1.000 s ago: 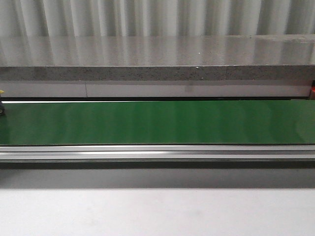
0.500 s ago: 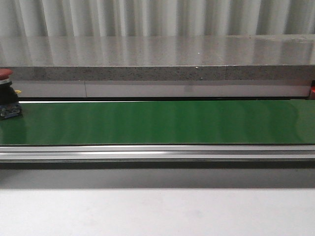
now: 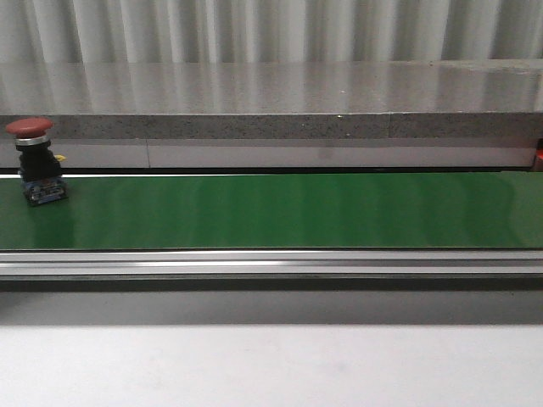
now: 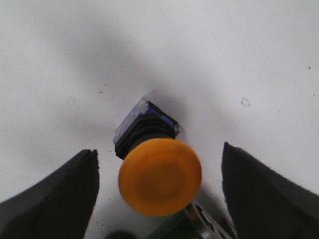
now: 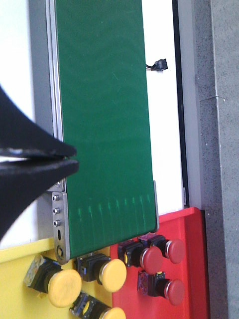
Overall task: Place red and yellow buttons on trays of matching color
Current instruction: 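Move the left gripper over a yellow button beside the belt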
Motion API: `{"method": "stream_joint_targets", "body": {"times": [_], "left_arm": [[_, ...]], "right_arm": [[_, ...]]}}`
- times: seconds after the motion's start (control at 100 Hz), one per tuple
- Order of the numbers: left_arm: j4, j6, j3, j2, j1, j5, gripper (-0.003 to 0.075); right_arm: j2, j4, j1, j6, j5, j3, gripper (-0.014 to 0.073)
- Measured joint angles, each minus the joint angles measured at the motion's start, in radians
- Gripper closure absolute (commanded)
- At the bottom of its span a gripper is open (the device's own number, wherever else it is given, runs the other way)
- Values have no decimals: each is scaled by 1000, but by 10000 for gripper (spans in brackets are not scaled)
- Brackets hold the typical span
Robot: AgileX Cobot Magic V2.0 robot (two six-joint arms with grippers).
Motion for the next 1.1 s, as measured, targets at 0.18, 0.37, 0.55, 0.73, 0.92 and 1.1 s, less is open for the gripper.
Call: {"method": "stream_joint_targets", "body": {"times": [0.18, 0.37, 0.55, 0.73, 0.92, 1.1], "left_arm": [[0, 25, 0, 0, 0, 0, 519], [-1, 107, 0, 0, 0, 2, 521], [-7, 249, -1, -4, 0, 26, 521], [-8, 370, -1, -46, 0, 49, 521], [-9, 460, -1, -125, 0, 112, 521], [-9, 502, -1, -238, 0, 128, 521]], "right_arm": [[0, 0, 0, 0, 0, 0, 661], [0, 0, 0, 0, 0, 0, 661], [0, 0, 0, 0, 0, 0, 661], [0, 0, 0, 0, 0, 0, 661], [0, 0, 0, 0, 0, 0, 661], [0, 0, 0, 0, 0, 0, 661]]}}
